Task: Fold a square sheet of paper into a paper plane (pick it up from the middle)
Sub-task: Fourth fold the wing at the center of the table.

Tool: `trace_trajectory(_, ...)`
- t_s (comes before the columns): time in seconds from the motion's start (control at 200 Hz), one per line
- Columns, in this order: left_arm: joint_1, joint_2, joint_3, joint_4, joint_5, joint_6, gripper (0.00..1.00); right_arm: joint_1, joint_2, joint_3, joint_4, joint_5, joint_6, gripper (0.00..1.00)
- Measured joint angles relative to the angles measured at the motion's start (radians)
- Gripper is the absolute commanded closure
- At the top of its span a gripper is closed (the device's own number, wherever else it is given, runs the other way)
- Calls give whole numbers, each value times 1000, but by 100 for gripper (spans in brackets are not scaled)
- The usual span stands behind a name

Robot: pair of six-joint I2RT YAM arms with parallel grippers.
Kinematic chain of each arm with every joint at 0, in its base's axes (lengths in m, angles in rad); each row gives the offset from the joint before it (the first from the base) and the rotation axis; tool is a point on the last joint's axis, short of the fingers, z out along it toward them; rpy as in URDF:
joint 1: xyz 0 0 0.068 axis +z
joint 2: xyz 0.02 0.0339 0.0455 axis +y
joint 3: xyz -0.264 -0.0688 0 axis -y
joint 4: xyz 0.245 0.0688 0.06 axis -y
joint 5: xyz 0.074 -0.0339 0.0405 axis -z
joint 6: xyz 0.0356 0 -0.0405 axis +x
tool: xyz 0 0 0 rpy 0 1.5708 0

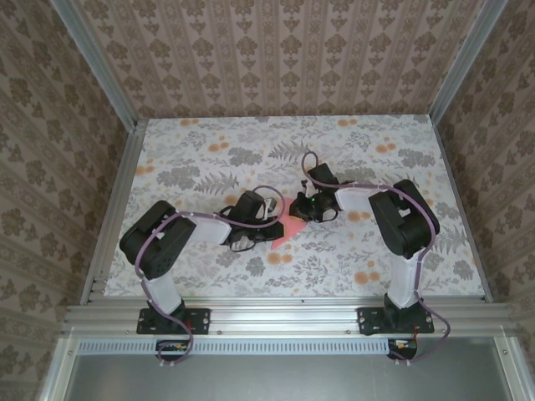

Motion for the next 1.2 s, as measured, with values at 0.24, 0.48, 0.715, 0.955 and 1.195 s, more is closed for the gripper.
trace_trajectory(0.24,27,-3,52,-99,27,-2,95,3,14,13,0,-4,0,88)
trace_trajectory(0.48,44,27,122,-130,39,3,93,3,17,16,0,-5,0,88)
trace_trajectory(0.715,44,64,138,-159,40,25,94,3,24,32,-23,-3,0,88)
trace_trajectory(0.955,38,32,108,-183,41,74,94,4,37,63,-71,4,-1,88)
trace_trajectory(1.195,13,-35,46,-231,50,114,94,5,45,82,-100,8,0,88)
